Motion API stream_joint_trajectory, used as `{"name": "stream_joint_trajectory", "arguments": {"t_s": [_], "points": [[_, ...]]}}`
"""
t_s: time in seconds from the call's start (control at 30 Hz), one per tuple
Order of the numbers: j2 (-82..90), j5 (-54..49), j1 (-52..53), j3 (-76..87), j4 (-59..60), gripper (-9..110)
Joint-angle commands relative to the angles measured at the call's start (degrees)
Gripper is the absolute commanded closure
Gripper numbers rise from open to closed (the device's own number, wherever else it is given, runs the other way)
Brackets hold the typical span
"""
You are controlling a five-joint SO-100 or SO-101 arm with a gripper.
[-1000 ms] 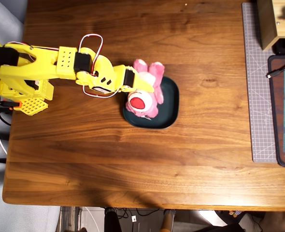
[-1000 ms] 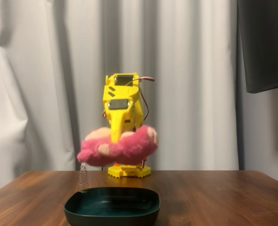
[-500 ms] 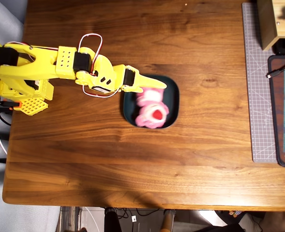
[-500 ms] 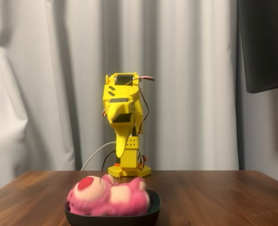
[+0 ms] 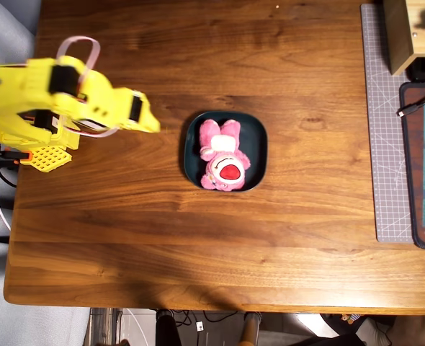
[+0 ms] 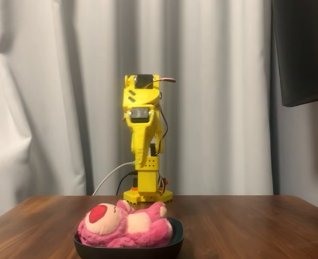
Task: Grasp a strawberry bear and put it in the bin.
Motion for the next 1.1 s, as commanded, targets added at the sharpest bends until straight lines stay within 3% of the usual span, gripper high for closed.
{"name": "stream_joint_trajectory", "arguments": {"t_s": [0.0, 0.67, 1.07], "points": [[10.20, 0.18, -1.58, 3.69, 4.13, 102], [58.89, 0.35, 2.99, 46.32, 1.49, 102], [58.89, 0.18, 3.25, 46.76, 1.93, 102]]}}
